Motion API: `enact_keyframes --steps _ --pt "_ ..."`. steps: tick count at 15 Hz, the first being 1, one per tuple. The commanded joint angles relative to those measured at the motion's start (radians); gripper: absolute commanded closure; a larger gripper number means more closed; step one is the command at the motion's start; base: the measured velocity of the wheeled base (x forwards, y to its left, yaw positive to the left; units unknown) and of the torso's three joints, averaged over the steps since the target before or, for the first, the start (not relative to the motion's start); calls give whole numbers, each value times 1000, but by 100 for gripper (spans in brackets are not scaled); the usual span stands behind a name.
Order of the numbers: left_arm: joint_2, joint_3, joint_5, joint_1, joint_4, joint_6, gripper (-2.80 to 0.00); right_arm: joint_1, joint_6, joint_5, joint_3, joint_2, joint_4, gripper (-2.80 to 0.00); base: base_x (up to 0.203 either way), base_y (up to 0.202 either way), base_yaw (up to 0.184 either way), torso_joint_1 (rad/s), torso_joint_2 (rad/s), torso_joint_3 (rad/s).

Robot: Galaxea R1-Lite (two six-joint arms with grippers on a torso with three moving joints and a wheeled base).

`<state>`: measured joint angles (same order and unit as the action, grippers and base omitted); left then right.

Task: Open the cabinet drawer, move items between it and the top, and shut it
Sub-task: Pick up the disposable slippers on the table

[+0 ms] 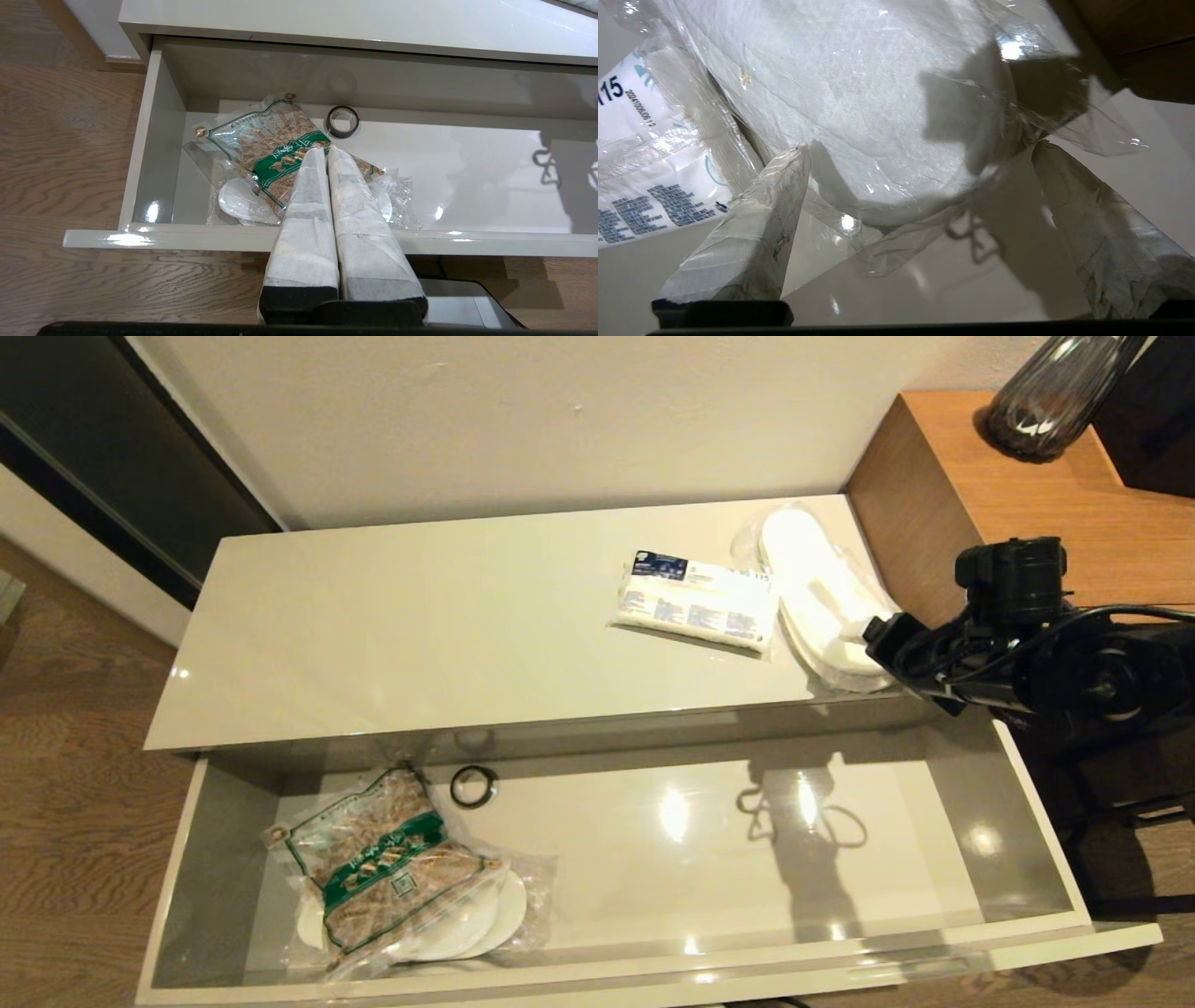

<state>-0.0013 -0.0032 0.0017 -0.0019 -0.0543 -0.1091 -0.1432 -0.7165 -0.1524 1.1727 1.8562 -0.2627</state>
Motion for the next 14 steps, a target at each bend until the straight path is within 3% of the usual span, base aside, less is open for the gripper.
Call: enact_keyframes --steps 1,6,10,11,14 --pt "1 0 1 0 -1 -1 0 1 -9 19 -35 43 -85 -280 0 0 0 0 0 0" --pt "1 0 0 0 -1 -1 0 2 -11 71 -37 53 -113 -280 0 0 0 0 0 0" --pt "1 0 1 0 -1 -1 0 -1 4 66 -50 57 -139 -280 0 0 0 0 0 0" --pt "1 0 1 0 -1 -1 0 -4 13 65 -47 60 -146 0 0 0 0 0 0 0" --pt "1 0 0 0 -1 -1 0 -16 42 67 -46 59 -159 0 0 0 0 0 0 0"
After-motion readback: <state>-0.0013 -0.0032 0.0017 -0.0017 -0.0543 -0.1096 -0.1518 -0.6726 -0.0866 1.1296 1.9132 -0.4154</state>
